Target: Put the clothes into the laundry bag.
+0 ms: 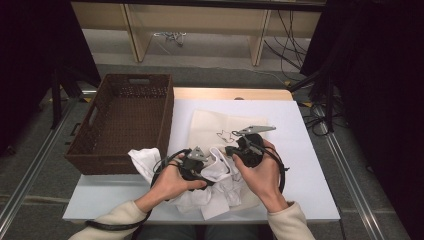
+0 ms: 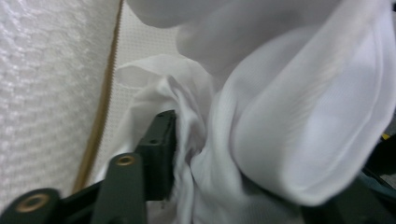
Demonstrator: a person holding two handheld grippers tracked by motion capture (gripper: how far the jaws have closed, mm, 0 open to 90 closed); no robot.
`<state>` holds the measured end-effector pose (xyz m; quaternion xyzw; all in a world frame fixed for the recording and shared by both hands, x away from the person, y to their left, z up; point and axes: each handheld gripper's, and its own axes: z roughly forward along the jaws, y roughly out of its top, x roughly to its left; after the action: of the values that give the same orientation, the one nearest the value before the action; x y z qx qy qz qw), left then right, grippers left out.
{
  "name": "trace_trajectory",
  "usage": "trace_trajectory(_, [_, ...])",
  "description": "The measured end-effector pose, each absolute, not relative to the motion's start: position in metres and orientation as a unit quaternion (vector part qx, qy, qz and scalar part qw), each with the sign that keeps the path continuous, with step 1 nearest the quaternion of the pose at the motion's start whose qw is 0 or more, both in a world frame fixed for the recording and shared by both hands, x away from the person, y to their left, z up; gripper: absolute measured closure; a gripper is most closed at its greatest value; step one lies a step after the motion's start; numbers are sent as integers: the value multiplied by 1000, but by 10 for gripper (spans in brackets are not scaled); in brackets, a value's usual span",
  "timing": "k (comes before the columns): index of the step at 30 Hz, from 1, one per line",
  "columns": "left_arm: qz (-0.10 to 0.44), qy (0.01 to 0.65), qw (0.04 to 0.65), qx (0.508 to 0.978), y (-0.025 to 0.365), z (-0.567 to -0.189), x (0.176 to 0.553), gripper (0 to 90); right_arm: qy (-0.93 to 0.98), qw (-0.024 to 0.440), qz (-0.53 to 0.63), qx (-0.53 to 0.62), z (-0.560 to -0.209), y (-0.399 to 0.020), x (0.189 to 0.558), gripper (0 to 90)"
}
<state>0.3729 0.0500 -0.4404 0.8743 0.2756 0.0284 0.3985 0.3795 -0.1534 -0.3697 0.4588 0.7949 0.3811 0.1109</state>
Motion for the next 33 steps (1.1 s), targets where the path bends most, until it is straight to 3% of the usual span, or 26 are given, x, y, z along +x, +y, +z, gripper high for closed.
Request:
trace_trajectory(8, [34,244,439,864,60,-420,358,311,794,125,382,456,-373,-152,382,899])
trace_trajectory(18, [37,214,476,852,55,-397,348,288,802,122,374,450,-374,-154,383,899])
trace_trajectory(21, [33,219,490,843,52,-401,351,383,801,124,372,452,-374,-153,383,899])
trace_trajectory(25, [52,226,484,844,42,-412,355,701,801,121,374,452,-375,-150,381,900])
trace_trajectory(29, [67,229,448,861,32,-423,364,802,804,120,370,451,-375,-149,380,900])
trace_trajectory(33, [71,250,406,876,28,-434,374,822,796,112,378,459,-368,-150,376,900])
